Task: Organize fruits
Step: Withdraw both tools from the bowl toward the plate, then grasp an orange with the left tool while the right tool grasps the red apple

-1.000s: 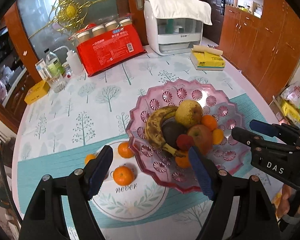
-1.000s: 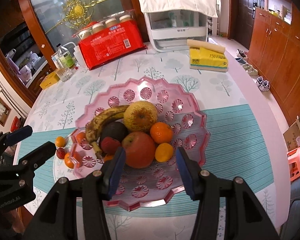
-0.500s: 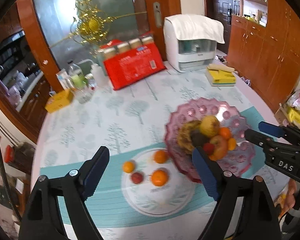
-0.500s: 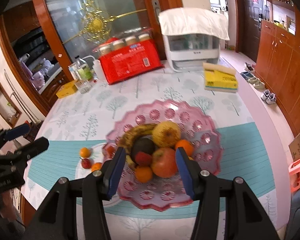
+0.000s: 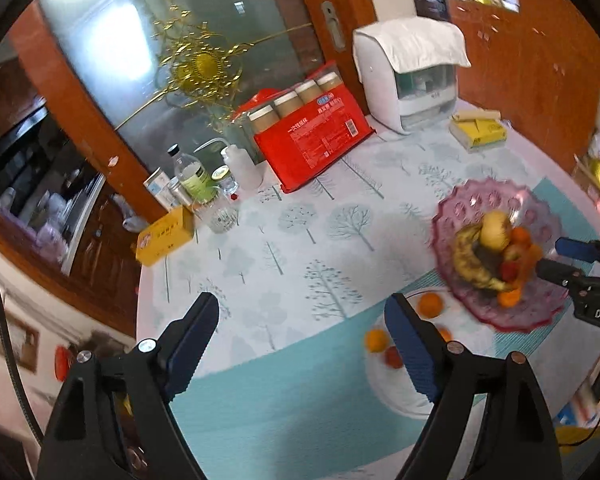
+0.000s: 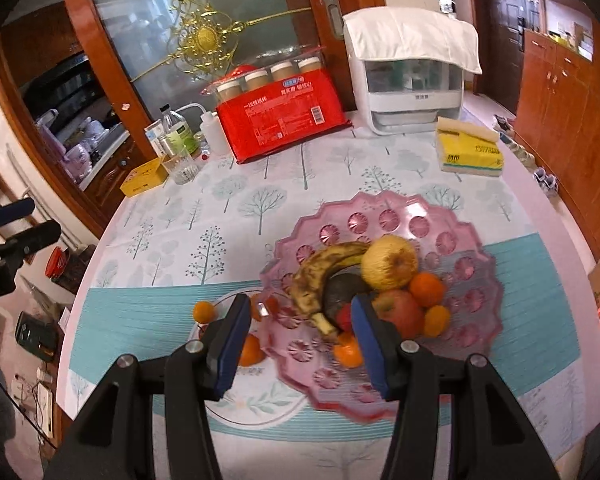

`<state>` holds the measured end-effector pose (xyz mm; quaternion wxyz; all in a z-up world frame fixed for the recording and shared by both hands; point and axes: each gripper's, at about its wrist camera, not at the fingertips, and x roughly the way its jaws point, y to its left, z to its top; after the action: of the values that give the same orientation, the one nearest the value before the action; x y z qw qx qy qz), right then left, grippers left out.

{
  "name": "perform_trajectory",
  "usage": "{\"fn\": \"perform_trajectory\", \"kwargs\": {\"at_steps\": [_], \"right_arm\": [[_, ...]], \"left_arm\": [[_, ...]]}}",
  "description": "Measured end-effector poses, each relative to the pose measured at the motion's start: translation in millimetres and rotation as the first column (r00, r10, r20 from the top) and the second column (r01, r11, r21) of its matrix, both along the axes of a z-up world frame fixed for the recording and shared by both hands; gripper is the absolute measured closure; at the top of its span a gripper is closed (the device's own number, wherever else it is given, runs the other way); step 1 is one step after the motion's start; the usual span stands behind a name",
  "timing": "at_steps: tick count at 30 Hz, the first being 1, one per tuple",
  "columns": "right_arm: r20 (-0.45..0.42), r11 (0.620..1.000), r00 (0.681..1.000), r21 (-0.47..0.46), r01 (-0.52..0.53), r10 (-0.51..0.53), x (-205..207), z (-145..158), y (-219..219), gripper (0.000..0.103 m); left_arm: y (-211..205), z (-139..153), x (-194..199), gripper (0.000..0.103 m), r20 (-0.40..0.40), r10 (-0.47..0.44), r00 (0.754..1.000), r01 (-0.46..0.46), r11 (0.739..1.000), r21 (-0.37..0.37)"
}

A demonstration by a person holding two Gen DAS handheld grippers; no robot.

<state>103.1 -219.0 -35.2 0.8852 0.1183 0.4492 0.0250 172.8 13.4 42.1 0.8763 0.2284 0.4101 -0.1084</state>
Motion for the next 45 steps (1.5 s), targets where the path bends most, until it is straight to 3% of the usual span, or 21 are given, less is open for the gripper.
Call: {"fn": "perform_trajectory", "kwargs": {"at_steps": [3,7,9,14,17,23,28,37,45], "right_arm": [[-0.009,0.999,0.999,0.007,0.036,-0.036,2,-6,25,0.05],[-0.019,0.997,0.997,0.003,0.076,-0.076,1,-22,62,0.051],[-0.03,0.994,0.994,0.015,0.104,-0.103,-2,-34,80,0.051],[-0.044,0.993,0.993,0.031,0.113,-0.111,-6,-63,114,0.051],[-0.057,0.993,0.993,0.044,0.105,-0.103,-3,-84,133,0.051],[-0.084,0.99,0.991,0.092,0.11,-0.102,7,-126,155,0.06],[-0.112,0.99,0.987,0.076,0.123,-0.114,15,-150,162,0.067],[-0.105,0.984,0.981,0.048,0.169,-0.163,28,-166,160,0.067],[-0.073,0.991,0.989,-0.029,0.127,-0.129,32,-166,168,0.068]], "left_arm": [[13,-17,21,0.019,-0.035,-0.082,0.996,0.083,0.996,0.016],[20,-64,44,0.019,-0.116,-0.199,0.973,0.205,0.978,0.04],[21,-90,51,0.019,-0.165,-0.26,0.951,0.27,0.962,0.038],[19,-147,56,0.02,-0.258,-0.423,0.869,0.433,0.901,-0.021],[15,-173,60,0.029,-0.31,-0.466,0.828,0.471,0.88,-0.065],[12,-206,70,0.041,-0.388,-0.511,0.767,0.481,0.858,-0.179],[11,-225,77,0.054,-0.434,-0.522,0.735,0.478,0.852,-0.215],[13,-232,91,0.054,-0.461,-0.534,0.709,0.443,0.846,-0.297],[8,-231,90,0.054,-0.466,-0.539,0.701,0.428,0.841,-0.329]]}}
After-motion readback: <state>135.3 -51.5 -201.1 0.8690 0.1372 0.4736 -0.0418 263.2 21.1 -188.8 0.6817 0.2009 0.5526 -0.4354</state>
